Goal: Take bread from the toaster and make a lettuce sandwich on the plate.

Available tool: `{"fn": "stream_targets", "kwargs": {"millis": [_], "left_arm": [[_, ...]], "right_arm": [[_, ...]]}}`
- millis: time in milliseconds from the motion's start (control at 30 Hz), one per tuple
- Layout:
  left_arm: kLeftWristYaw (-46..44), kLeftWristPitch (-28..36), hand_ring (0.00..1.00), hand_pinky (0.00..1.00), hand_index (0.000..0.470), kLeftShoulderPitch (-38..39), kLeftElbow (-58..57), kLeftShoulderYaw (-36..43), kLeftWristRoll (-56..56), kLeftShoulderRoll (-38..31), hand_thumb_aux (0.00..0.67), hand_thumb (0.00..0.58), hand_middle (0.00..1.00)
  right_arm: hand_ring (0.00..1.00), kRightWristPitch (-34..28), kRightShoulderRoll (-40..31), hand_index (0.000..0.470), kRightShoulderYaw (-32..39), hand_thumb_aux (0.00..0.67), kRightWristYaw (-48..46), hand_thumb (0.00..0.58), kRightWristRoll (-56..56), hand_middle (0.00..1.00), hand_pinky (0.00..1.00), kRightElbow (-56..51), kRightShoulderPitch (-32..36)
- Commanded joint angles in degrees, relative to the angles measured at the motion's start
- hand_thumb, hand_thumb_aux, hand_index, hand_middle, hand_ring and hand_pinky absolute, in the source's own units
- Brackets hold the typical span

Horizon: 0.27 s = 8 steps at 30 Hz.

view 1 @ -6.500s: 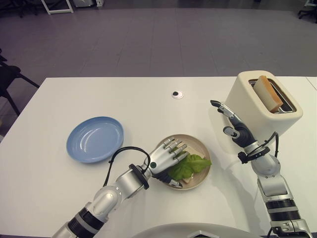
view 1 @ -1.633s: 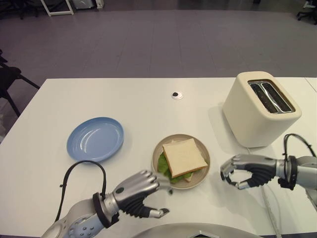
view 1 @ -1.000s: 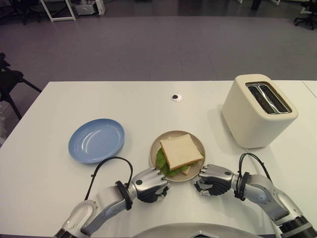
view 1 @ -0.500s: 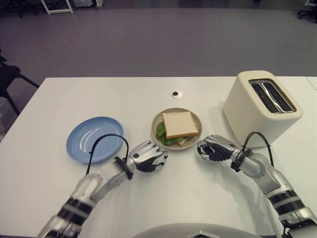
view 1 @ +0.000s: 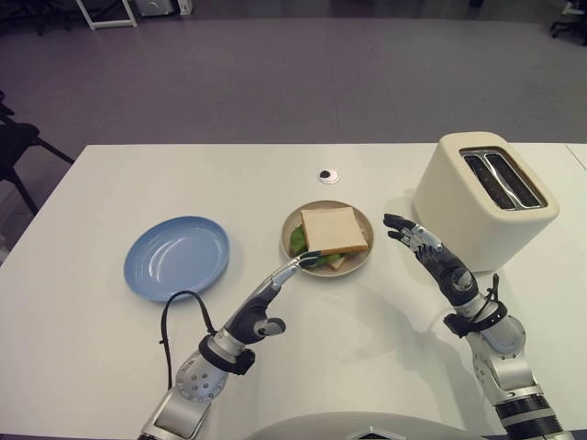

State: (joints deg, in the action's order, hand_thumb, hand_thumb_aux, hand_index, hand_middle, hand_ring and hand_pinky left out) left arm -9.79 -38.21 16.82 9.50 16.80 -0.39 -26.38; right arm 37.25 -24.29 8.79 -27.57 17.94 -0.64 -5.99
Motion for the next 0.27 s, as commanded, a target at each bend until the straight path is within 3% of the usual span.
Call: {"fn": "stream_targets", "kwargs": {"millis": [33,267], "left_arm": [[-3.1,-1.3,0.0,0.0,0.0,-2.6,-3.5,-1.3,-2.0,1.2,0.0,0.0,0.0],[-6.8,-4.9,0.0,0.0,0.0,-3.7,-8.5,-4.1,-4.5,2.4,0.0,0.0,0.0]], "right_arm": [[0.0,0.5,2.0,0.0,-1.9,0.0,-1.4,0.0,1.2,0.0,0.0,-1.2,-0.4],[0.0,-0.9,5.7,0.0,-2.6,0.0,-5.7,0.0,5.6,0.0,0.0,-1.5,1.8]]}}
